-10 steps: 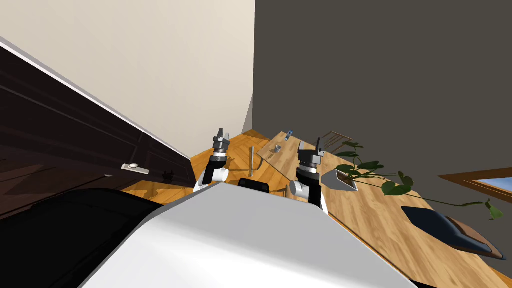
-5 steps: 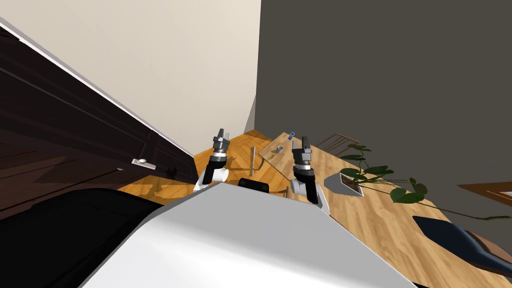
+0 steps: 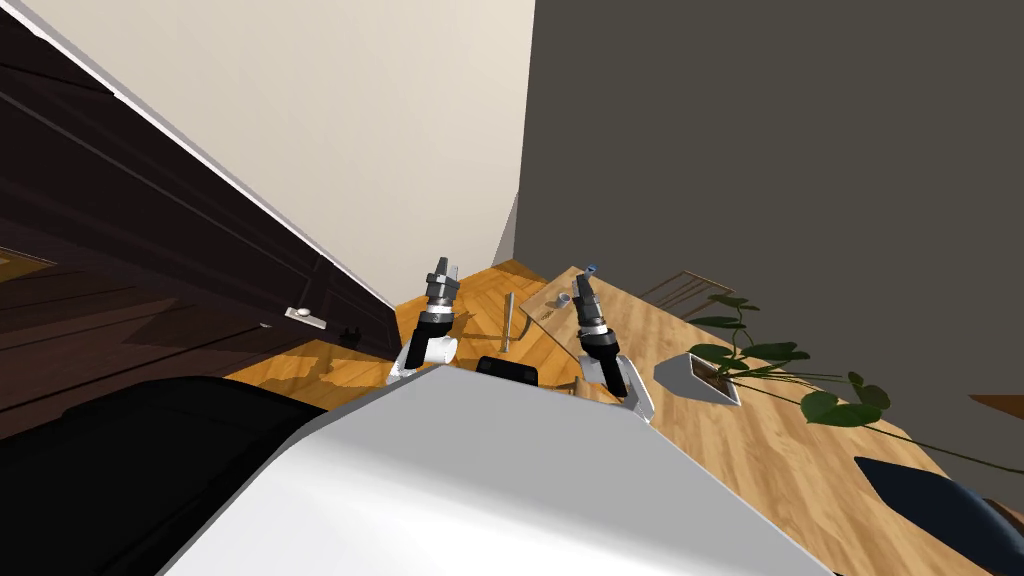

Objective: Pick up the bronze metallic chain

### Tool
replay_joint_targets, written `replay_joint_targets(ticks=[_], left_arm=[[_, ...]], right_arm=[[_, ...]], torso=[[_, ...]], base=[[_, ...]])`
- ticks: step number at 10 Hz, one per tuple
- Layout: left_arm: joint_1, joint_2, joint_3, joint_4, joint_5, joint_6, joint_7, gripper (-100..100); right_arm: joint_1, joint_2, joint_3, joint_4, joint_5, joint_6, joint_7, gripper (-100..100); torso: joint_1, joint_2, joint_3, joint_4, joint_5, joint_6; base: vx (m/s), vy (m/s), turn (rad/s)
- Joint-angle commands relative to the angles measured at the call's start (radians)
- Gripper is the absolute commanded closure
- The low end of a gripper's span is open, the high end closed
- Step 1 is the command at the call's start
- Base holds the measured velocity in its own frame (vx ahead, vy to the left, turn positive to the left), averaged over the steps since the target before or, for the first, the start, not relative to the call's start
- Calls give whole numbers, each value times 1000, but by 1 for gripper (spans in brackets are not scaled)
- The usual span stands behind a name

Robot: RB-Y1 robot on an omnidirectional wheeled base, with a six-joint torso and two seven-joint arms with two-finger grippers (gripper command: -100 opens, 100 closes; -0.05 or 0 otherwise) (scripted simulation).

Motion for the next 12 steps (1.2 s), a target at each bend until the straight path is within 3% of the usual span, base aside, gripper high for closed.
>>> replay_joint_targets(ticks=[1, 3, 6, 8, 11, 12], left_arm=[[0, 0, 0, 0, 0, 0, 0, 0], [0, 0, 0, 0, 0, 0, 0, 0], [0, 0, 0, 0, 0, 0, 0, 0], [0, 0, 0, 0, 0, 0, 0, 0], [0, 0, 0, 0, 0, 0, 0, 0], [0, 0, 0, 0, 0, 0, 0, 0]], right_arm=[[-8, -9, 14, 11, 36, -5, 16, -100], [-48, -55, 50, 47, 103, -10, 54, -100], [-68, -78, 70, 67, 168, -13, 75, -100], [-107, -128, 113, 112, 237, -20, 118, -100], [-126, -155, 136, 138, 307, -23, 142, -100], [-146, -184, 161, 167, 345, -27, 166, -100]], torso=[[0, 0, 0, 0, 0, 0], [0, 0, 0, 0, 0, 0], [0, 0, 0, 0, 0, 0], [0, -1, 0, 0, 0, 0], [1, -1, -1, 0, 0, 0], [0, -1, -1, 0, 0, 1]], base=[[-5, -11, 40], [-5, -7, 99], [-3, -5, 56], [4, -2, 134], [8, 0, 63], [11, 3, 101]])
